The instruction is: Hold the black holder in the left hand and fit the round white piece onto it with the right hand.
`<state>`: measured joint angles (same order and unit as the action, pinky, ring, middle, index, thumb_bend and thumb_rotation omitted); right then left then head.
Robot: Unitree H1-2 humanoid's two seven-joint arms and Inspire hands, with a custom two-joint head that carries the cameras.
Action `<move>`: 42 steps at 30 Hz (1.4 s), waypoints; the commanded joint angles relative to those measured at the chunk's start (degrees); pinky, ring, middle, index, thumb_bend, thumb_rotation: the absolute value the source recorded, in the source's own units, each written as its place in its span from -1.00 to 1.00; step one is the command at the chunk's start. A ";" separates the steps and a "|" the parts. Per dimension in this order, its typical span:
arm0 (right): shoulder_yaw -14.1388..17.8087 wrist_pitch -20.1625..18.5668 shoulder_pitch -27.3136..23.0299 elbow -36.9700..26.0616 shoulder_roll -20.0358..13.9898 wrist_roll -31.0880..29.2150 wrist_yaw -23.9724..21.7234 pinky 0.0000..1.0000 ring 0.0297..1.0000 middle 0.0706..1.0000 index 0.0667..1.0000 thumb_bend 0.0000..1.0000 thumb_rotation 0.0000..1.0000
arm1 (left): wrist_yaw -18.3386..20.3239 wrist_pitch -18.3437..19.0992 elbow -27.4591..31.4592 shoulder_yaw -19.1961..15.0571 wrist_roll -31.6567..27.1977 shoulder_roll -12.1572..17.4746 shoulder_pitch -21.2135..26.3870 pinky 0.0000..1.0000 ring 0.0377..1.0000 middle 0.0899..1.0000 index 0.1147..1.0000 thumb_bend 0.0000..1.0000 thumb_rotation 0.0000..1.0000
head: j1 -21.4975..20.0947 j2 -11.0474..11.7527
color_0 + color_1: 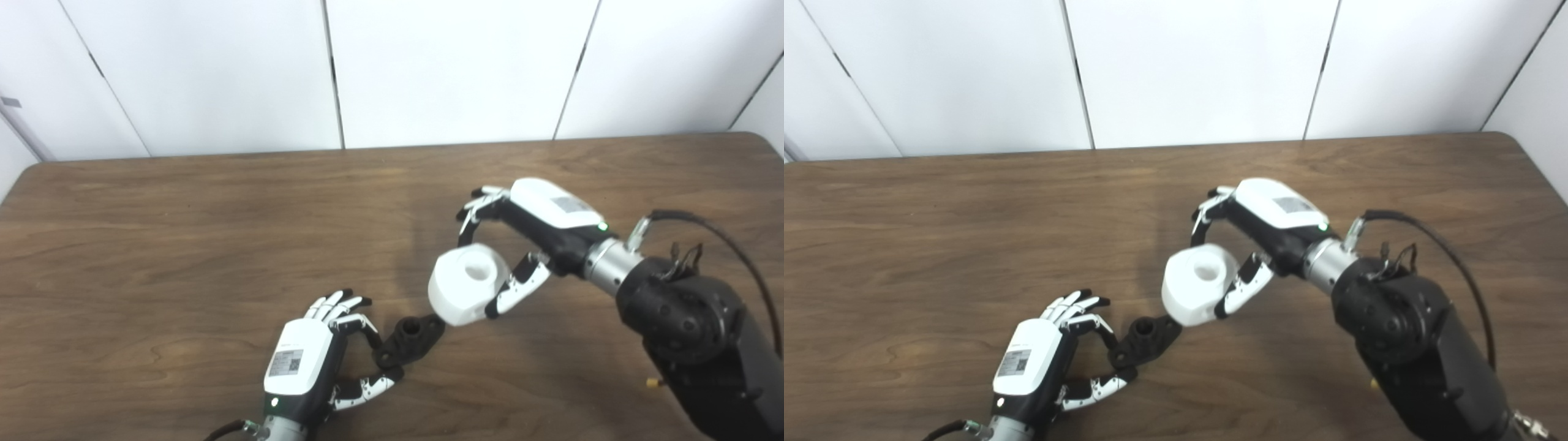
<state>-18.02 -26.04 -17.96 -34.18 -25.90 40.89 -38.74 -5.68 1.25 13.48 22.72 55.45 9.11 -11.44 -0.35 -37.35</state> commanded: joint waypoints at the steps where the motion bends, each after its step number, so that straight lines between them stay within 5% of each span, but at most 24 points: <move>1: 0.58 1.68 -1.26 -2.41 0.47 0.43 0.96 0.57 0.85 0.57 -0.11 0.05 -0.74 | 2.66 2.03 -2.72 1.05 2.47 0.17 -0.45 0.82 0.80 0.61 -0.15 0.03 -0.91 | 0.30 0.04; 14: -0.14 2.67 -2.44 -2.80 3.14 0.06 -0.05 0.57 0.87 0.58 -0.11 0.04 -0.74 | 3.12 3.61 -3.98 2.25 3.95 -0.66 0.44 0.86 0.83 0.65 -0.15 0.03 -0.91 | 1.98 0.09; 42: 2.80 1.53 -8.23 -3.28 3.28 -0.72 -3.03 0.59 0.86 0.54 -0.11 0.05 -0.73 | 2.56 3.91 -4.27 2.62 3.78 -0.41 0.97 0.84 0.82 0.63 -0.15 0.03 -0.91 | 1.16 0.05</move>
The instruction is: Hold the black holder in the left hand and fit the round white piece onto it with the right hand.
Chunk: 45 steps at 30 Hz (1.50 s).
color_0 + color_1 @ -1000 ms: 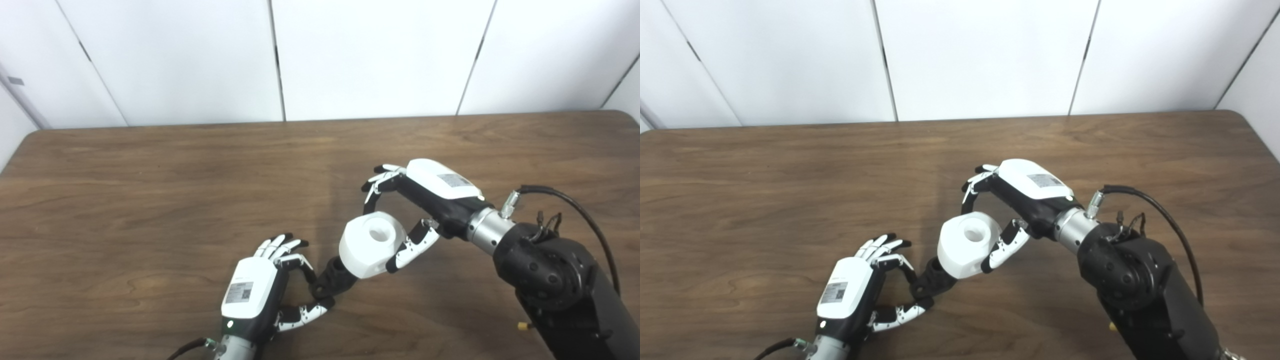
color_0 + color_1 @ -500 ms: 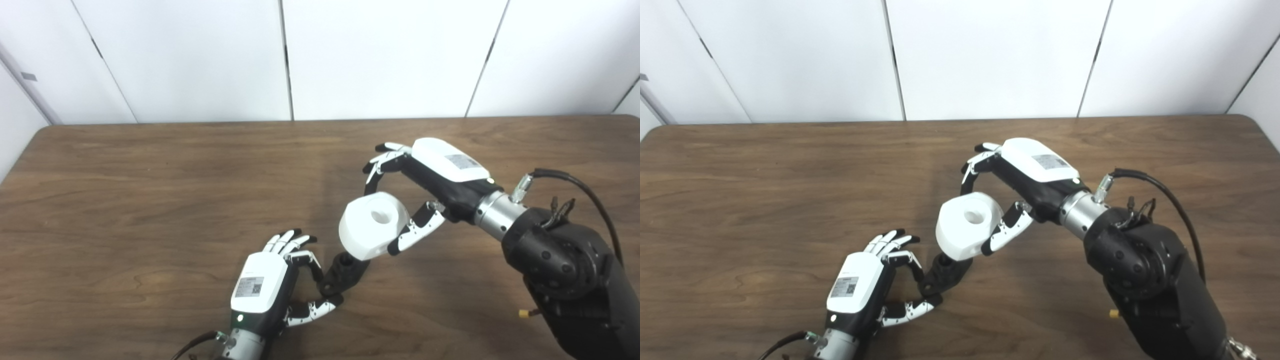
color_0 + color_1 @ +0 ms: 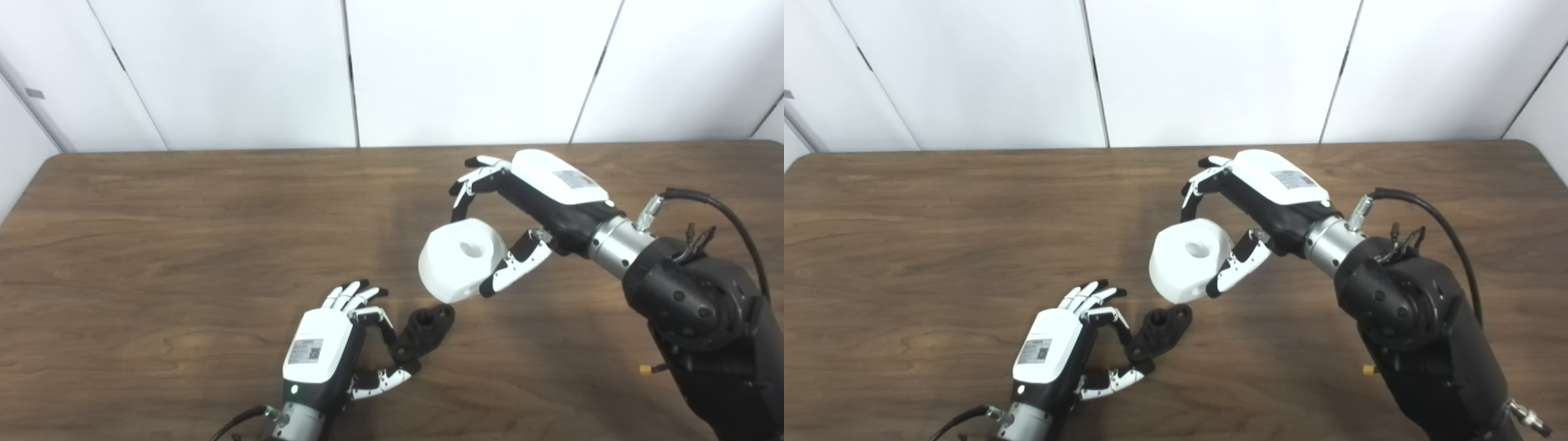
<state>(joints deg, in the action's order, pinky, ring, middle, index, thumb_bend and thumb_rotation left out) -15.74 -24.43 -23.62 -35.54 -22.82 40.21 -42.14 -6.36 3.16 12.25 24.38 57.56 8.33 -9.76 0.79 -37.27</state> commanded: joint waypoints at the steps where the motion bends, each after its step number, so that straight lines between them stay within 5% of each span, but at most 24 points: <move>1: 0.36 -0.08 -2.56 -1.91 0.37 -0.06 0.17 0.59 0.86 0.54 -0.11 0.05 -0.73 | 3.23 2.04 -3.05 0.99 1.76 0.36 -0.69 0.84 0.82 0.63 -0.15 0.03 -0.91 | 0.02 -0.11; 21: -4.60 1.81 -1.37 1.99 1.67 1.30 -0.08 0.56 0.86 0.57 -0.11 0.05 -0.73 | 3.55 3.15 -2.62 1.71 2.03 0.05 -0.26 0.84 0.83 0.63 -0.15 0.03 -0.91 | 0.36 -1.12; 45: -5.95 3.04 -0.87 4.31 2.65 2.02 0.28 0.60 0.87 0.57 -0.11 0.05 -0.74 | 3.23 3.23 -2.31 1.94 1.59 0.25 -0.18 0.87 0.83 0.63 -0.15 0.03 -0.91 | 0.30 -2.37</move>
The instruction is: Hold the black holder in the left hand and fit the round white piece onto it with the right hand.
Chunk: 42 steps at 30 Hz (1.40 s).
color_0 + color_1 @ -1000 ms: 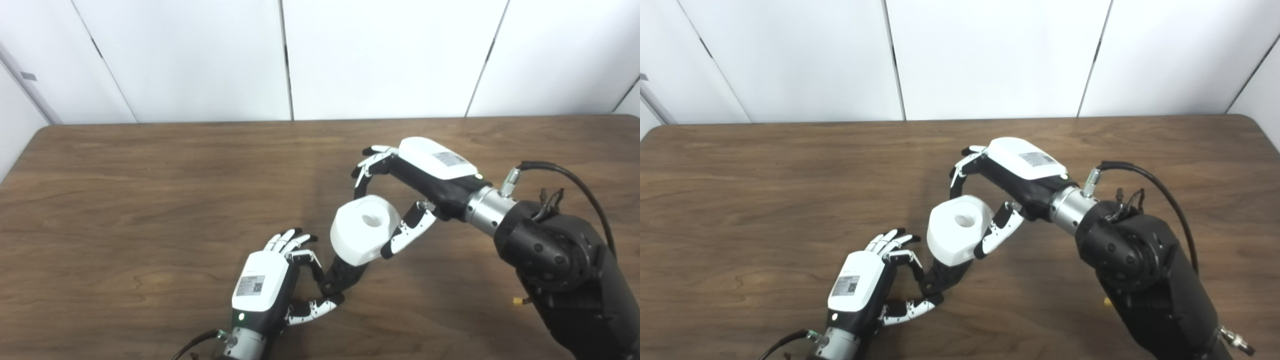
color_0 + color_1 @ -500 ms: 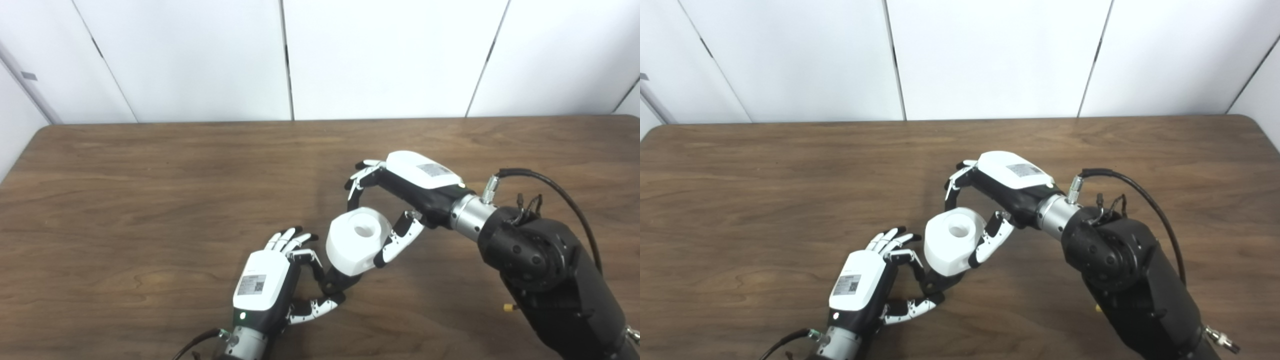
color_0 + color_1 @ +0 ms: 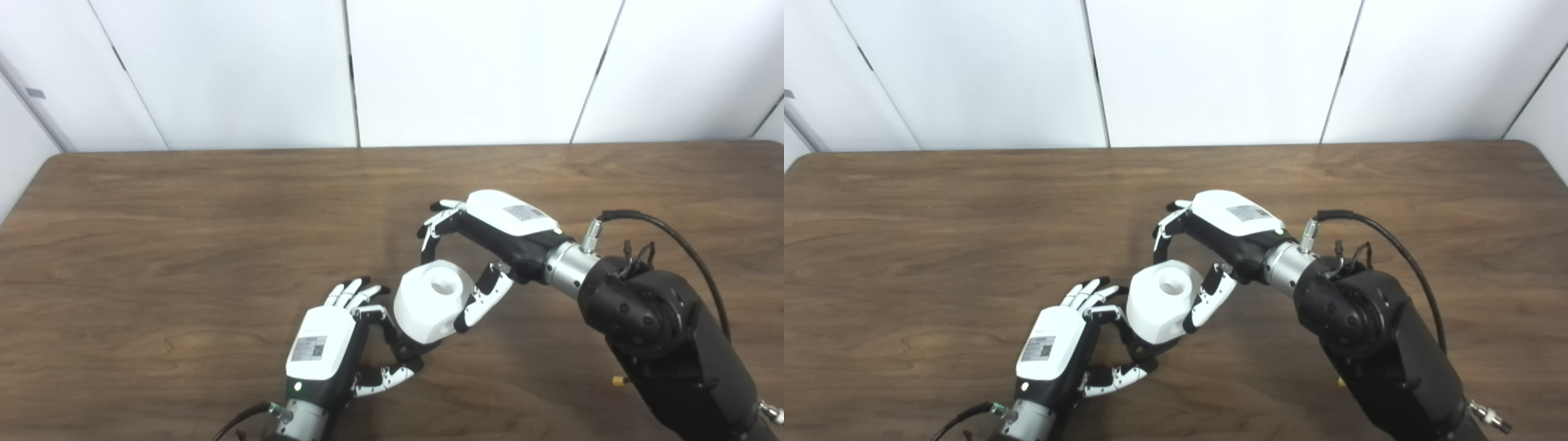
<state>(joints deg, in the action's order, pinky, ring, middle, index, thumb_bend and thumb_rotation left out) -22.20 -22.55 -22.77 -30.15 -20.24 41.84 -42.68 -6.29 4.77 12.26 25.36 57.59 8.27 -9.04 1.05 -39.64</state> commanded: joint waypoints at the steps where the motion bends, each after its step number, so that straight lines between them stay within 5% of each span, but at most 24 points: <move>1: 0.43 1.05 -1.72 -1.16 0.08 0.53 0.69 0.60 0.87 0.57 -0.11 0.05 -0.74 | 3.33 1.78 -2.22 0.96 1.66 0.29 -0.93 0.87 0.84 0.64 -0.15 0.03 -0.91 | 0.04 0.00; 42: -2.93 3.15 -0.16 -1.15 0.89 4.83 0.31 0.67 0.91 0.57 -0.11 0.04 -0.74 | 4.32 2.56 -0.71 1.18 1.71 0.33 -1.10 0.88 0.84 0.64 -0.15 0.03 -0.91 | -0.67 -1.36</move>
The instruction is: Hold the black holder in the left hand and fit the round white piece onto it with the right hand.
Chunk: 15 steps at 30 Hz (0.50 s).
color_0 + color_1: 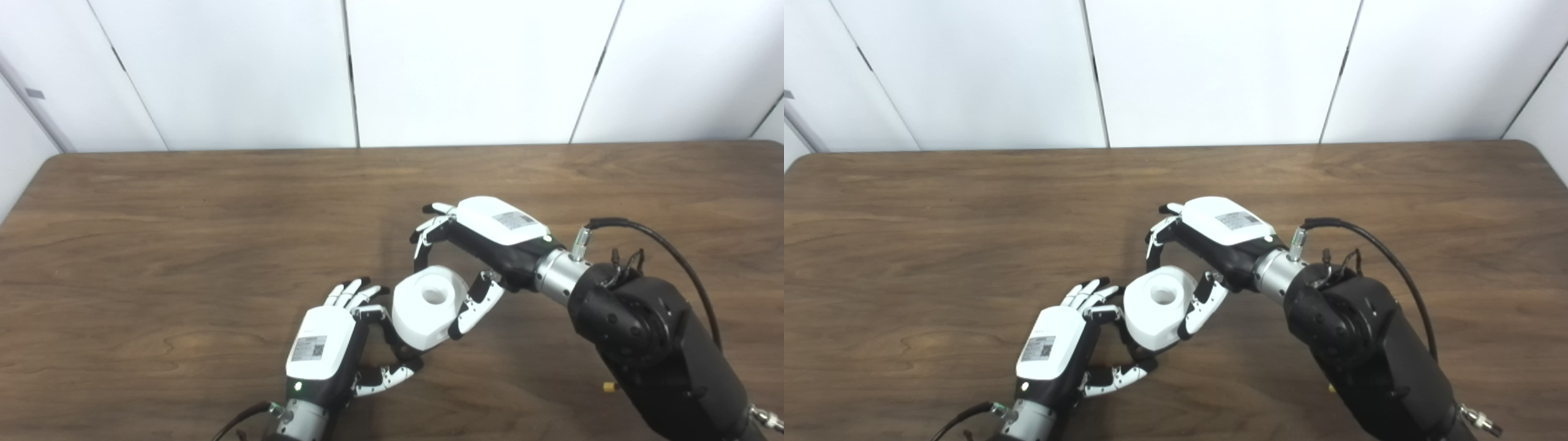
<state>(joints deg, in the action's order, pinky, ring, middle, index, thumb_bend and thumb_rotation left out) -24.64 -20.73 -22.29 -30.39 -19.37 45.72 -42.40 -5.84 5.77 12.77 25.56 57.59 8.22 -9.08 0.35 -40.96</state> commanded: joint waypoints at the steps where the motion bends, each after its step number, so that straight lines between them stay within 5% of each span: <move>1: -0.60 1.54 -0.61 -0.90 0.16 1.19 0.00 0.67 0.91 0.57 -0.11 0.04 -0.74 | 3.92 1.61 -1.18 1.01 1.68 0.40 -1.04 0.88 0.84 0.64 -0.15 0.03 -0.91 | 0.03 -0.03; 15: -1.70 2.87 -1.07 -0.56 0.30 2.70 -2.14 0.67 0.91 0.58 -0.11 0.04 -0.75 | 3.97 1.96 -0.64 1.12 1.83 0.48 -1.15 0.87 0.84 0.64 -0.15 0.03 -0.91 | -0.15 -0.46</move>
<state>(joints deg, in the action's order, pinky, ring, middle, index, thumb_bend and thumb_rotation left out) -25.51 -19.30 -22.58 -30.46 -19.00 47.87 -43.15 -5.56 6.28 13.11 25.66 57.62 8.24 -9.10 0.18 -41.40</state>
